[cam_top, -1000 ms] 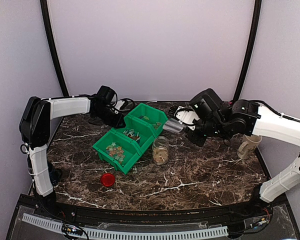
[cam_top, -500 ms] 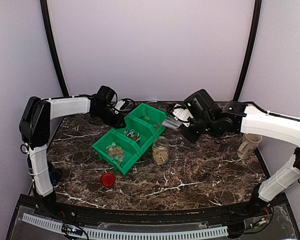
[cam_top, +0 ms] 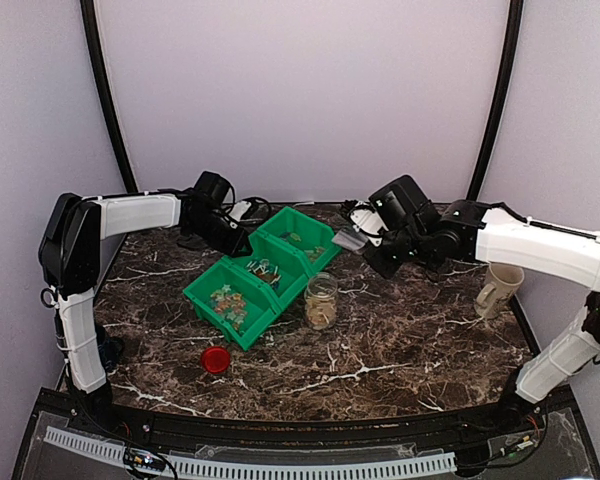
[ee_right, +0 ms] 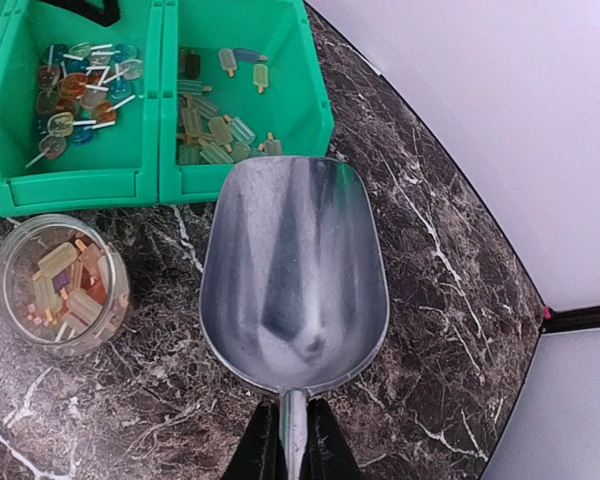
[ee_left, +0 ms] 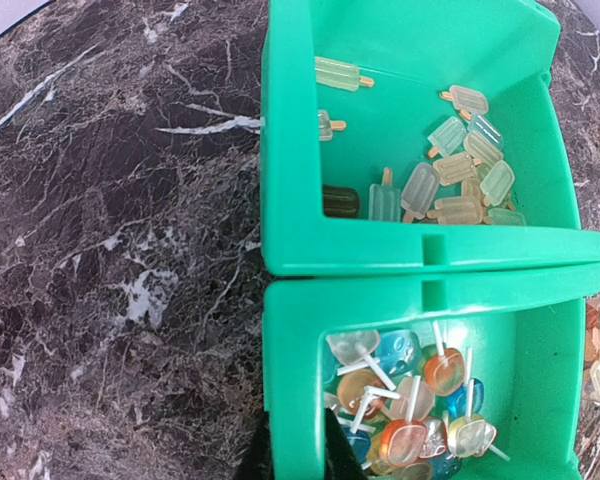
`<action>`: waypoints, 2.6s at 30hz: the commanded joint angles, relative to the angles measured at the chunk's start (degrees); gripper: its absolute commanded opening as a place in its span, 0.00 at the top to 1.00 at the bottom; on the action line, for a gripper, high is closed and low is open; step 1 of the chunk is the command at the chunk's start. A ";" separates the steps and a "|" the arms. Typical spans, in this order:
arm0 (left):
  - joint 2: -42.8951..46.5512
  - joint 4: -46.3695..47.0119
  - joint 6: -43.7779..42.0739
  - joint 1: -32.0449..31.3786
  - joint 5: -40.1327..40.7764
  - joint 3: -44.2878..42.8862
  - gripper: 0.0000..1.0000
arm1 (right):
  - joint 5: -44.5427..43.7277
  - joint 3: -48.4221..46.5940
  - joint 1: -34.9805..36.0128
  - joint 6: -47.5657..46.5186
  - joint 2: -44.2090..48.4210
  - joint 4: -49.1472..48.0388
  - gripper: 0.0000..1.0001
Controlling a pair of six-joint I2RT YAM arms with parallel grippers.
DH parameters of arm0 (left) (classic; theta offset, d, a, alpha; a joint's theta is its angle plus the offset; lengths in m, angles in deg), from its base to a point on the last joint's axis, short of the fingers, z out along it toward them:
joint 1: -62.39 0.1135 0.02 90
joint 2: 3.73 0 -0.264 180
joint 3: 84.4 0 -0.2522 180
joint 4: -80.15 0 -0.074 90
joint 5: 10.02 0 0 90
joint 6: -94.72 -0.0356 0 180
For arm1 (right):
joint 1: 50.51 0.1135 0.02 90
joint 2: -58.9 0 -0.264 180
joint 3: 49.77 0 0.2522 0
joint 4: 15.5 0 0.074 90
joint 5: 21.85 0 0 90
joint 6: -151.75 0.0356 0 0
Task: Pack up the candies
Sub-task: Place the storage box at the center of the board.
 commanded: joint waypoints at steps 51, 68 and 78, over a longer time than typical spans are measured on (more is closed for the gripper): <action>-12.48 -6.24 -3.72 18.50 -2.66 -19.13 1.00 | 7.42 15.59 -15.22 14.11 0.60 -14.69 1.00; -14.47 -7.18 -1.69 20.62 -1.58 -20.96 0.77 | 10.08 16.78 -18.71 14.82 0.37 -17.31 1.00; -13.96 -9.66 2.47 20.92 -3.29 -24.12 0.46 | 13.19 13.06 -23.19 15.49 -6.40 -21.26 1.00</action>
